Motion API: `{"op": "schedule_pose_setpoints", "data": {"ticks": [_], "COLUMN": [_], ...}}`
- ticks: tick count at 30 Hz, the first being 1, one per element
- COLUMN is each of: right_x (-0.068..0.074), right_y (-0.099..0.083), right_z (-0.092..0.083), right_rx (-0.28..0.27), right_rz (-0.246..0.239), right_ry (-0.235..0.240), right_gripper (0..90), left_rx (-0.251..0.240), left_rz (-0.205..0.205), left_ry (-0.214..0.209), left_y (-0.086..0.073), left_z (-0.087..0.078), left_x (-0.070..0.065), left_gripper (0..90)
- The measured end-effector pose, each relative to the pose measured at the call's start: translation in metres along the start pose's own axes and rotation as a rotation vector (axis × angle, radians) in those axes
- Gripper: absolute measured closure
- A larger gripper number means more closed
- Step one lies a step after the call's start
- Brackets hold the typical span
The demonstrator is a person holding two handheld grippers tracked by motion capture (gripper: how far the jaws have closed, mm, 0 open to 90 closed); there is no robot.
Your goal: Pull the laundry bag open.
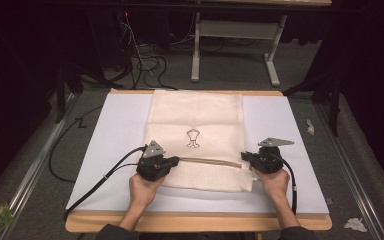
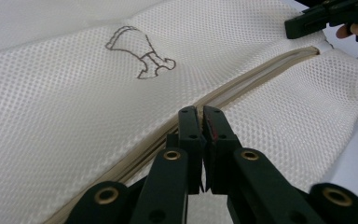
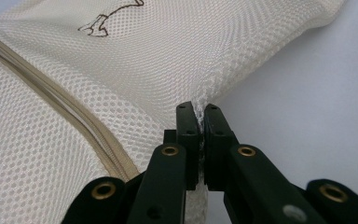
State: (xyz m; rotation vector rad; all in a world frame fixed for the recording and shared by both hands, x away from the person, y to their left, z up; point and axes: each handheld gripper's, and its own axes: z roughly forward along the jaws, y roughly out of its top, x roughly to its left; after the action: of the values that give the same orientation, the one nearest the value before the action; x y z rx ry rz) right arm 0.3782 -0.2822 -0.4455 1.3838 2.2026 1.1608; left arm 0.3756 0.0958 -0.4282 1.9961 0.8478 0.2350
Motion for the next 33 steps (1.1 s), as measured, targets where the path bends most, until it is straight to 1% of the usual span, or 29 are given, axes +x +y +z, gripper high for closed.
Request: {"op": "schedule_pose_setpoints", "data": {"ticks": [2,3,6,7,8,10,12,14,15,16,21,26,33], "right_x": [-0.001,-0.001,0.0,0.0,-0.001,0.0,0.0,0.0,0.0,-0.001,-0.001,-0.002,-0.001], "right_y": [0.0,0.0,0.0,0.0,0.0,0.0,0.001,0.001,0.001,0.0,0.0,0.0,0.0], "right_z": [0.0,0.0,0.0,-0.001,-0.001,-0.001,0.0,-0.001,-0.001,-0.001,-0.001,-0.001,-0.001], "right_rx": [-0.001,-0.003,0.001,0.0,-0.002,-0.003,-0.002,-0.002,0.0,0.0,0.0,0.001,0.002], "right_rz": [-0.002,-0.007,-0.001,-0.001,-0.001,-0.001,-0.008,-0.006,-0.002,0.0,0.0,0.0,0.0], "right_ry": [-0.002,-0.002,-0.004,-0.005,-0.006,0.0,-0.007,-0.008,-0.007,-0.007,-0.01,-0.01,-0.011], "right_gripper": [88.4,88.4,88.4,88.4,88.4,88.4,88.4,88.4,88.4,88.4,88.4,88.4,88.4], "left_rx": [0.001,-0.001,-0.007,-0.007,-0.013,-0.01,-0.011,-0.015,-0.015,-0.016,-0.019,-0.03,-0.029], "left_rz": [-0.005,-0.012,-0.024,-0.021,-0.031,-0.025,-0.018,-0.02,-0.029,-0.034,-0.038,-0.052,-0.047], "left_ry": [0.011,0.011,0.019,0.03,0.019,0.026,0.036,0.048,0.038,0.037,0.051,0.05,0.053], "left_y": [-0.002,-0.003,-0.006,-0.006,-0.006,-0.006,-0.006,-0.007,-0.007,-0.008,-0.009,-0.01,-0.01], "left_z": [-0.003,-0.004,-0.008,-0.011,-0.013,-0.014,-0.016,-0.018,-0.018,-0.019,-0.024,-0.027,-0.027], "left_x": [0.004,0.005,0.01,0.012,0.013,0.013,0.014,0.015,0.016,0.017,0.021,0.023,0.024], "left_gripper": [87.3,87.3,87.3,87.3,87.3,87.3,87.3,87.3,87.3,87.3,87.3,87.3,87.3]}}
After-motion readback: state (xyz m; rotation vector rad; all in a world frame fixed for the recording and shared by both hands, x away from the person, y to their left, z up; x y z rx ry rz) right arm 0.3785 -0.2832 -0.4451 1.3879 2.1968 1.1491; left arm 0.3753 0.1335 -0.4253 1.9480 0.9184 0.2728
